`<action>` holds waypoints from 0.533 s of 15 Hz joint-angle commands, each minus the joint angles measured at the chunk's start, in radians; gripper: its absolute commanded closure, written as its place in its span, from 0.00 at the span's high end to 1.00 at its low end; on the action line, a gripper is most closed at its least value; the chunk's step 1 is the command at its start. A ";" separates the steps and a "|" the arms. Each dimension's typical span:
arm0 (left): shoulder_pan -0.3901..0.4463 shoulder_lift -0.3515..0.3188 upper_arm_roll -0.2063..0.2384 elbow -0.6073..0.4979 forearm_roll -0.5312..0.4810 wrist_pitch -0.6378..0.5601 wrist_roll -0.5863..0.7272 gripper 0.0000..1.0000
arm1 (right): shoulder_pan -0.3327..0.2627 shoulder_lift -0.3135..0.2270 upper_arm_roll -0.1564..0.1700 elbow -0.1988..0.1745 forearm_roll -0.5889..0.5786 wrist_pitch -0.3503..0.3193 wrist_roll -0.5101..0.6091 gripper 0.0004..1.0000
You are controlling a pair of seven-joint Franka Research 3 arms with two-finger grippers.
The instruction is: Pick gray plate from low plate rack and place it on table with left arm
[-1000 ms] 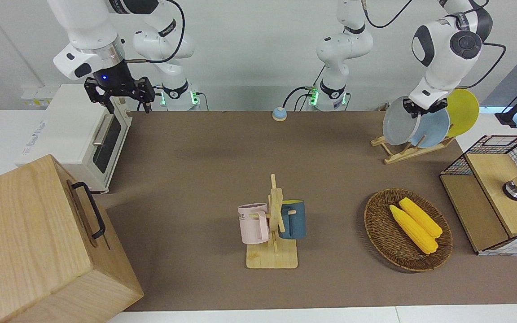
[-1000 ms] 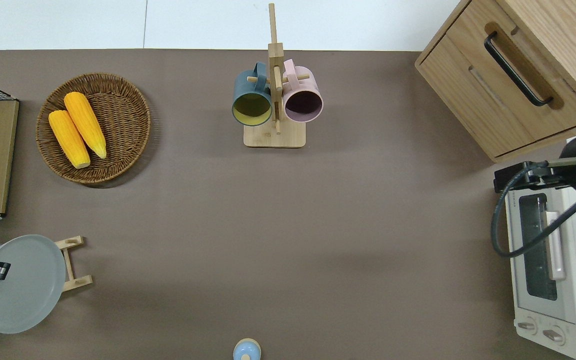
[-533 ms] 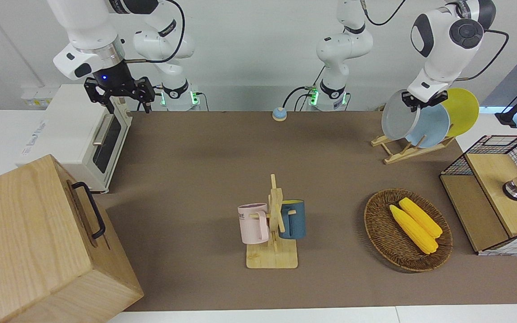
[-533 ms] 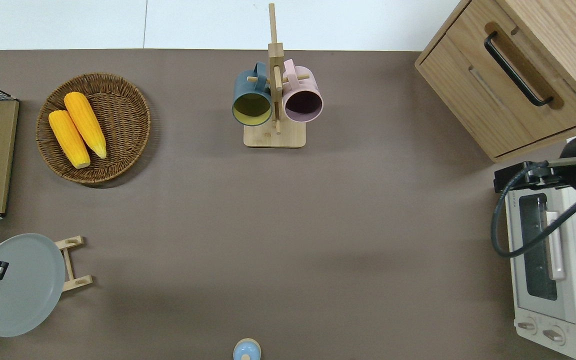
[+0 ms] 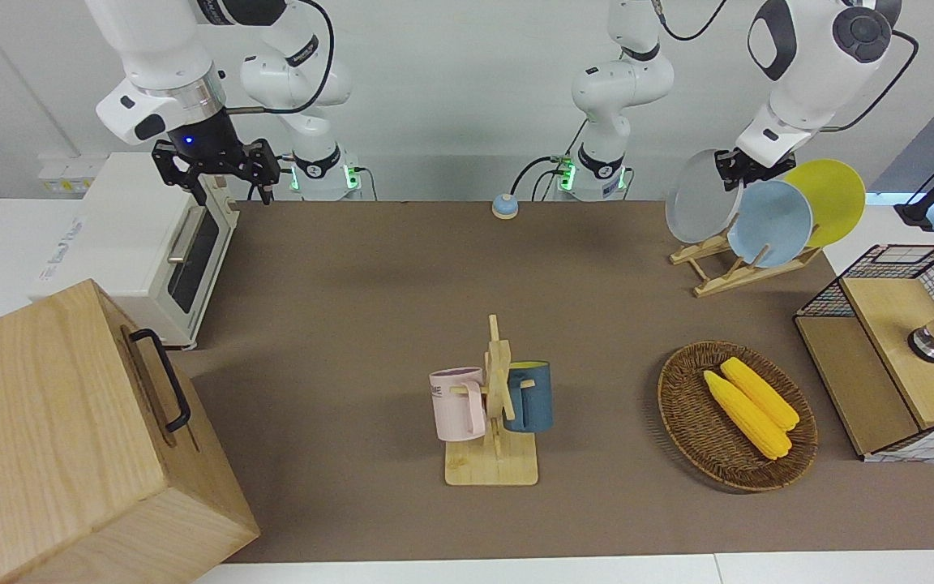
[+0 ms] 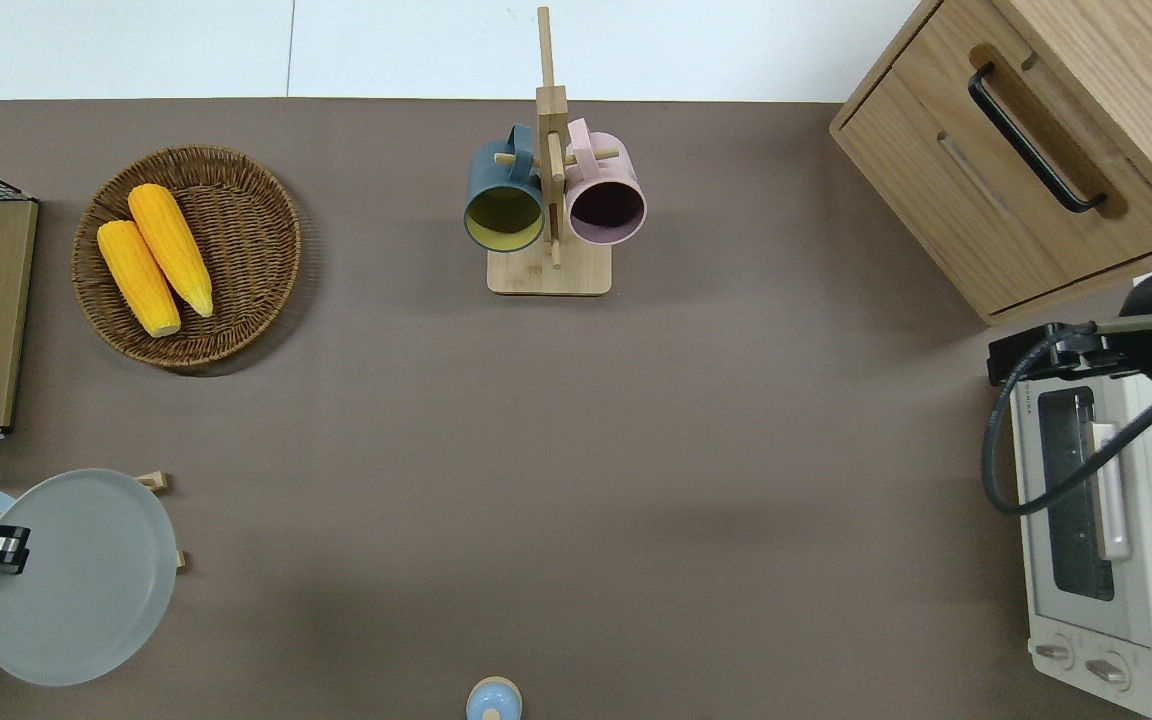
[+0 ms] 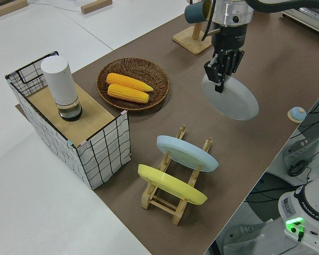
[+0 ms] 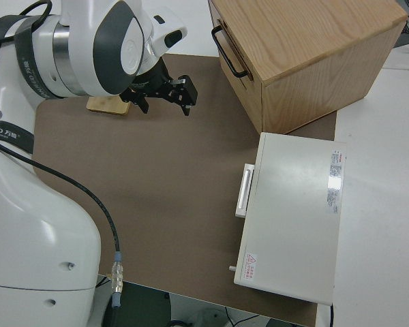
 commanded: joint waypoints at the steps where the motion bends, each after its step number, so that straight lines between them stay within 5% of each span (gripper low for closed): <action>1: 0.016 -0.005 0.014 0.010 -0.125 -0.052 -0.015 0.00 | 0.007 0.000 -0.006 0.006 0.003 -0.001 0.004 0.98; 8: 0.016 0.008 0.013 -0.050 -0.289 -0.041 -0.038 0.00 | 0.007 0.000 -0.006 0.006 0.003 -0.001 0.004 0.98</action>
